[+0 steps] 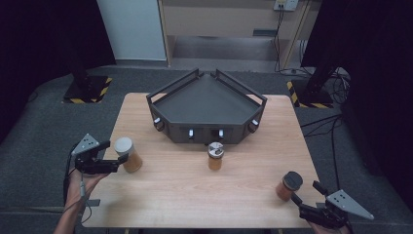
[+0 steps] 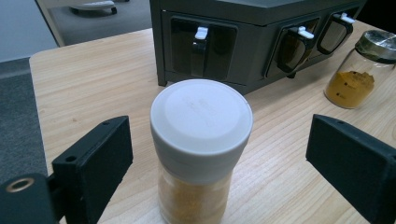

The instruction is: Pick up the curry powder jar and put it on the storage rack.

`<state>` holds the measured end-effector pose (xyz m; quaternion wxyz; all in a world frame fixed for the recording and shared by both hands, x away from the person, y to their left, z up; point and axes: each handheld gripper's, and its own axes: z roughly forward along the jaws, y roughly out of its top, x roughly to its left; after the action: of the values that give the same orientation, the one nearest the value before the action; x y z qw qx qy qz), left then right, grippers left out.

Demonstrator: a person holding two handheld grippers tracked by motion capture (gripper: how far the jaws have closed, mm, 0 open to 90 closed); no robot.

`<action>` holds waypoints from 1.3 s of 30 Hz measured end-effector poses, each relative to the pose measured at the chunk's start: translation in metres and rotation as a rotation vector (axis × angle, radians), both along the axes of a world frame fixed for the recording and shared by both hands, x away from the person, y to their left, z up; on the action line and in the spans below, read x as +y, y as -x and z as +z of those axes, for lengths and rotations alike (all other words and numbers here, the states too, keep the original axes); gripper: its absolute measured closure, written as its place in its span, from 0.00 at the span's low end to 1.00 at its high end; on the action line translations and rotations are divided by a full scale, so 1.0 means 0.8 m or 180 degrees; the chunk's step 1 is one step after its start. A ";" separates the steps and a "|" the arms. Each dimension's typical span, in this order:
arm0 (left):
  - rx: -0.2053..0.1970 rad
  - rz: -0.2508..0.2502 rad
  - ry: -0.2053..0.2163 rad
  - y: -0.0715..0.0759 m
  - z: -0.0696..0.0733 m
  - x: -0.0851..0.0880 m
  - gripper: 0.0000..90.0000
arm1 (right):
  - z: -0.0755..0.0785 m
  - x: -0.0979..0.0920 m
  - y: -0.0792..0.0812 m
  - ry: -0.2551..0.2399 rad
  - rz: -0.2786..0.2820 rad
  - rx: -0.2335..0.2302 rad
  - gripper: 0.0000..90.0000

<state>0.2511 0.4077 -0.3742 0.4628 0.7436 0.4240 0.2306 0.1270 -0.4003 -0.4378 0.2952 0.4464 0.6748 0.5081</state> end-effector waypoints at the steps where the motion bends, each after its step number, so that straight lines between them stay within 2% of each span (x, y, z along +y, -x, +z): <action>1: 0.0011 -0.0002 0.0027 -0.002 -0.001 0.000 0.07 | 0.000 0.000 0.000 0.0001 0.0001 -0.0001 0.10; 8: 0.0037 0.0006 0.0088 -0.017 -0.008 -0.001 0.10 | 0.000 0.000 0.000 0.0001 -0.0003 0.0002 0.10; 11: 0.0057 0.0004 0.0074 -0.022 -0.012 -0.002 0.12 | 0.000 0.000 0.000 0.0009 0.0005 -0.0006 0.10; 20: 0.0030 -0.0001 0.0119 -0.029 -0.025 -0.004 0.19 | 0.000 0.000 0.000 0.0010 0.0009 -0.0004 0.10; 24: 0.0041 -0.0010 0.0117 -0.032 -0.029 -0.003 0.25 | 0.000 0.000 0.000 0.0007 0.0004 -0.0007 0.10; 32: 0.0023 0.0037 0.0075 -0.030 -0.032 -0.008 0.35 | -0.001 -0.001 0.000 -0.0015 0.0004 -0.0005 0.10; 39: -0.0050 0.0056 0.0096 -0.026 -0.039 -0.009 0.35 | 0.000 0.000 -0.001 -0.0010 0.0013 0.0005 0.10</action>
<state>0.2716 0.4006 -0.4050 0.4752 0.7309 0.4304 0.2340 0.1275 -0.4007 -0.4379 0.2930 0.4459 0.6751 0.5094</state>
